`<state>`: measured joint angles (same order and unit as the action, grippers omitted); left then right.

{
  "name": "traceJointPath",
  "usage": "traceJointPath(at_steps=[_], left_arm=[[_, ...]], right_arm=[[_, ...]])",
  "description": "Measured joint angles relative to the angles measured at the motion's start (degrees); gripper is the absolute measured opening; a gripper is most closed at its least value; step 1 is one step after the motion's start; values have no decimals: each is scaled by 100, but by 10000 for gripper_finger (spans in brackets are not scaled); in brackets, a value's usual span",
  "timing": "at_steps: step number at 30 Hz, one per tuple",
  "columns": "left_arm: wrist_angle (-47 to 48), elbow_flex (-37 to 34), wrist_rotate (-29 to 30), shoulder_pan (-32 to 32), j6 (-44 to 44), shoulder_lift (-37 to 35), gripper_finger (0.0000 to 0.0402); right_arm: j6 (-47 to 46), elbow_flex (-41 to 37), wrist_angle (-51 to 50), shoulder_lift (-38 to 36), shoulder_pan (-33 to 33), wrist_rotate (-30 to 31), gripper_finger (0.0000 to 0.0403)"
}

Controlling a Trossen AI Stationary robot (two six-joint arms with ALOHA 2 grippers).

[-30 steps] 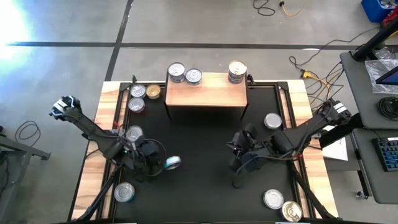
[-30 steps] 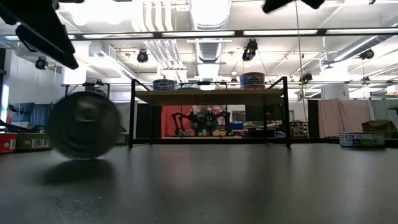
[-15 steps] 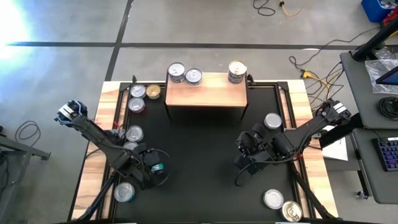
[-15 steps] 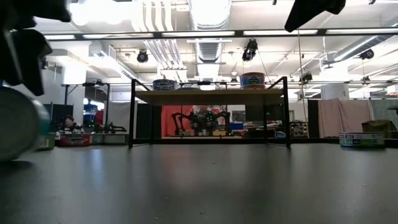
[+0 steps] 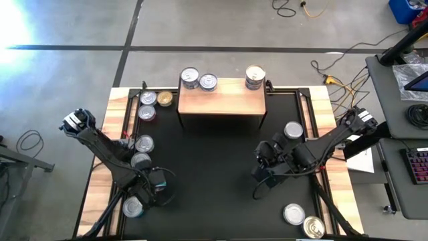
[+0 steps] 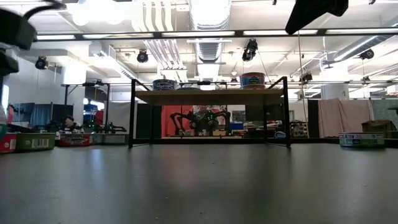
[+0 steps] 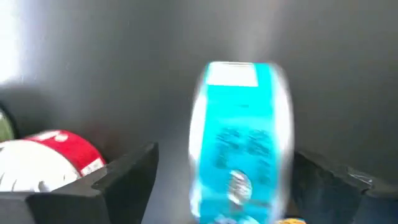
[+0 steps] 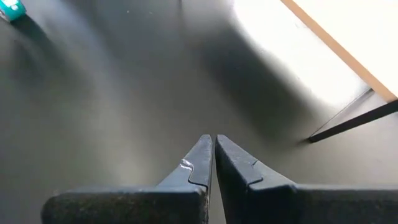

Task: Stack canned seafood by type on shelf
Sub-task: Stack the green-blue tuna can on the shelf

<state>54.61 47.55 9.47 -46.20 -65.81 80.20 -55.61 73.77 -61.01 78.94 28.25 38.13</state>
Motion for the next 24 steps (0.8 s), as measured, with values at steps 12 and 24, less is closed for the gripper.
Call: traceJointPath(at_steps=[12, 24], left_arm=[[-623, -360, 0, -12, -320, 2, 250], [-1253, -419, 143, -12, -399, -5, 159]], right_arm=[[-456, -403, 314, 4, 100, -87, 13], [1608, -782, 2936, 50, 212, 78, 13]])
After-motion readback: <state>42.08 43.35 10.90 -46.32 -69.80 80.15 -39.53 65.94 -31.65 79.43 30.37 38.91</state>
